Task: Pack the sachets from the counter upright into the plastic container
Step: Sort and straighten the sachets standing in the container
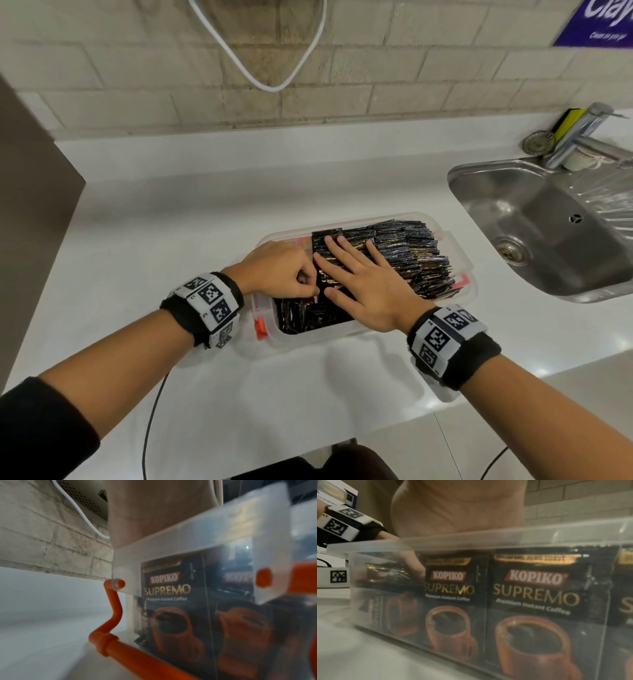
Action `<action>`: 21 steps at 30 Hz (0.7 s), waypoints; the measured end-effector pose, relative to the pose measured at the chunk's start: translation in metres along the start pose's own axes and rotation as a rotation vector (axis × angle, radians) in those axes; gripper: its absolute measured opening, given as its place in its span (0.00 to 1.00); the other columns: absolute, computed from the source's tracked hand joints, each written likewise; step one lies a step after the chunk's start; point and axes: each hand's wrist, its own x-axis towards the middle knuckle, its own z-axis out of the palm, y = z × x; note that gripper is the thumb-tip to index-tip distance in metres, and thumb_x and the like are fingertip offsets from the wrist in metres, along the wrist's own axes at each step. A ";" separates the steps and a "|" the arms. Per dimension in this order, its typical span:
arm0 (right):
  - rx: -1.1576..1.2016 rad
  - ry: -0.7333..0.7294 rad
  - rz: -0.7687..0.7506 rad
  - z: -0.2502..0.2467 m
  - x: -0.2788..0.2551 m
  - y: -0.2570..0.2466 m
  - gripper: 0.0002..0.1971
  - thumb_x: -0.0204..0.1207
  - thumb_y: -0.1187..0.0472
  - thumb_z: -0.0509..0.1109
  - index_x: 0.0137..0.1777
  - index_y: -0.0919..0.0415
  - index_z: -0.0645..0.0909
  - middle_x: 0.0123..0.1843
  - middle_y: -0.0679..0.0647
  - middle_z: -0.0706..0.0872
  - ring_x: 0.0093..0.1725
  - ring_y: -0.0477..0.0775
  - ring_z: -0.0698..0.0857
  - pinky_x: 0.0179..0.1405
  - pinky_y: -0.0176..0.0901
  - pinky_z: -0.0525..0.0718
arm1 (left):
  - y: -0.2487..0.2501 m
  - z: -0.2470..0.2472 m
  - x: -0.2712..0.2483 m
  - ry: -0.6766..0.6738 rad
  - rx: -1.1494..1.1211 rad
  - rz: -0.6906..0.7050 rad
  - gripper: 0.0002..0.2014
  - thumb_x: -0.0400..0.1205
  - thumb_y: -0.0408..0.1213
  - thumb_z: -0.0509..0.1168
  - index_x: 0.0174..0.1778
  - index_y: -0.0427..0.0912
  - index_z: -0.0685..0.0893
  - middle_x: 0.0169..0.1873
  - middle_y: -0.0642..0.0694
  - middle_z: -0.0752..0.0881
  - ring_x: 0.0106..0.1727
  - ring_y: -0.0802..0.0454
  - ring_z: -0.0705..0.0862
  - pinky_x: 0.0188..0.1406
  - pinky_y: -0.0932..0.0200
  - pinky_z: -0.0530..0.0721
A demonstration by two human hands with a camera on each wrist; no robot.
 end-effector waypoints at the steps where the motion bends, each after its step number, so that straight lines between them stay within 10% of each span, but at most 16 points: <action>1: 0.007 0.016 -0.004 0.001 -0.001 0.000 0.32 0.87 0.38 0.41 0.89 0.41 0.41 0.90 0.47 0.36 0.88 0.48 0.33 0.86 0.63 0.35 | 0.000 -0.001 0.000 0.001 -0.006 0.032 0.10 0.80 0.57 0.69 0.40 0.59 0.91 0.31 0.58 0.83 0.39 0.58 0.81 0.35 0.61 0.67; 7: 0.031 0.057 -0.011 0.003 -0.002 0.002 0.29 0.90 0.48 0.46 0.89 0.42 0.45 0.91 0.47 0.40 0.89 0.48 0.36 0.86 0.63 0.37 | 0.012 -0.006 -0.004 -0.092 -0.044 0.122 0.08 0.82 0.53 0.70 0.45 0.58 0.92 0.37 0.58 0.89 0.44 0.56 0.84 0.56 0.50 0.77; 14: 0.057 0.040 -0.014 0.001 -0.002 0.005 0.31 0.88 0.53 0.50 0.89 0.43 0.48 0.91 0.46 0.39 0.89 0.48 0.37 0.87 0.63 0.37 | 0.030 -0.009 -0.014 -0.215 -0.140 0.090 0.10 0.87 0.46 0.64 0.58 0.52 0.90 0.41 0.55 0.91 0.39 0.60 0.85 0.47 0.51 0.84; 21: 0.074 0.041 -0.016 0.000 -0.001 0.005 0.31 0.87 0.54 0.51 0.89 0.42 0.49 0.91 0.46 0.40 0.89 0.47 0.37 0.87 0.62 0.38 | 0.047 -0.007 -0.005 -0.303 -0.099 0.070 0.16 0.86 0.52 0.66 0.61 0.47 0.87 0.30 0.61 0.80 0.31 0.64 0.78 0.33 0.66 0.71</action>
